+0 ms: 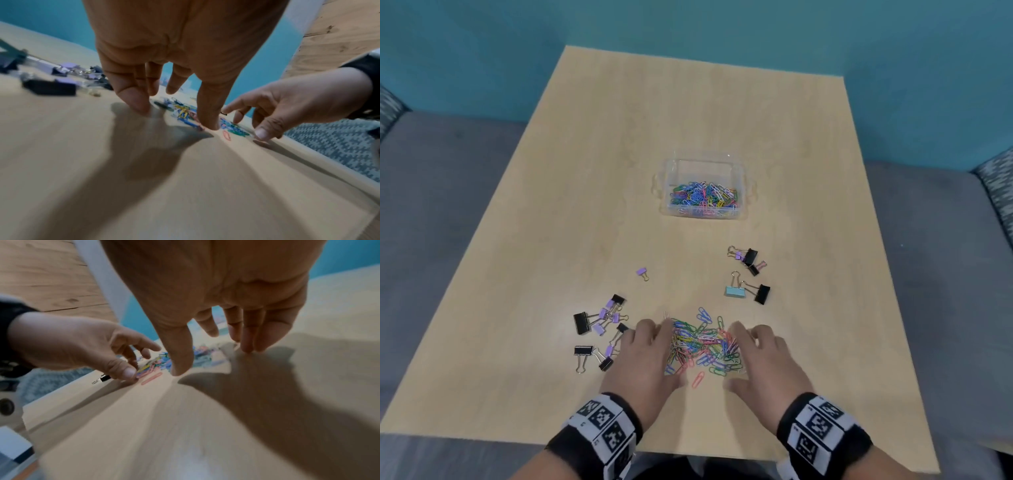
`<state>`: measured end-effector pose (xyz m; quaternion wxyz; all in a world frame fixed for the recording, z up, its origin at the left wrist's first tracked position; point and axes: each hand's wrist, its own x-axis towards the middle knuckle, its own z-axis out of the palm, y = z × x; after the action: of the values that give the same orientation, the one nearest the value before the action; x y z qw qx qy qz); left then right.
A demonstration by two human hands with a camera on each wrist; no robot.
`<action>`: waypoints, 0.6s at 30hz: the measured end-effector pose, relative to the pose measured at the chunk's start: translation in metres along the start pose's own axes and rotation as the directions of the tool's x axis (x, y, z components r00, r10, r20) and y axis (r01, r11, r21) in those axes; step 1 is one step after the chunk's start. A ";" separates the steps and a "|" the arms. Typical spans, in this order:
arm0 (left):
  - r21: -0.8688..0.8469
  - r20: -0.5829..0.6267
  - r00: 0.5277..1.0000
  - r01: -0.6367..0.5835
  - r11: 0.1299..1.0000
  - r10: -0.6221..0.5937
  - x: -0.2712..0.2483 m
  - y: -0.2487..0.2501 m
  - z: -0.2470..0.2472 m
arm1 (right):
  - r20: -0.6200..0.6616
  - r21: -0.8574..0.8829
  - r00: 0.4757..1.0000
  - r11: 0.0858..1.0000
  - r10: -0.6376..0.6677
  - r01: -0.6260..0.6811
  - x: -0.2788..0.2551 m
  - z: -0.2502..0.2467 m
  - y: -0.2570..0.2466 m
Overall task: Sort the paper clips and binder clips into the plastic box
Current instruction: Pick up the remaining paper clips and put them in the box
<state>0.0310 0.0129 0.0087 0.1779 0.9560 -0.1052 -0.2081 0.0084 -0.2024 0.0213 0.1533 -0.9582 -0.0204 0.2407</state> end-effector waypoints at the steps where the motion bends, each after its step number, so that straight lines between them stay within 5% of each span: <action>1: -0.010 0.007 1.000 0.006 1.000 -0.006 -0.001 -0.001 0.001 | 0.012 0.018 1.000 1.000 0.020 -0.020 -0.003 0.002 0.000; 18: 0.022 -0.052 0.998 -0.036 0.999 0.038 0.055 0.016 0.000 | -0.029 0.024 0.994 0.994 -0.110 0.110 0.056 -0.007 -0.035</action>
<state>0.0777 -0.0168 -0.0049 0.1741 0.9609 -0.1204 -0.1786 0.0624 -0.1650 0.0117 0.1789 -0.9568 -0.0679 0.2189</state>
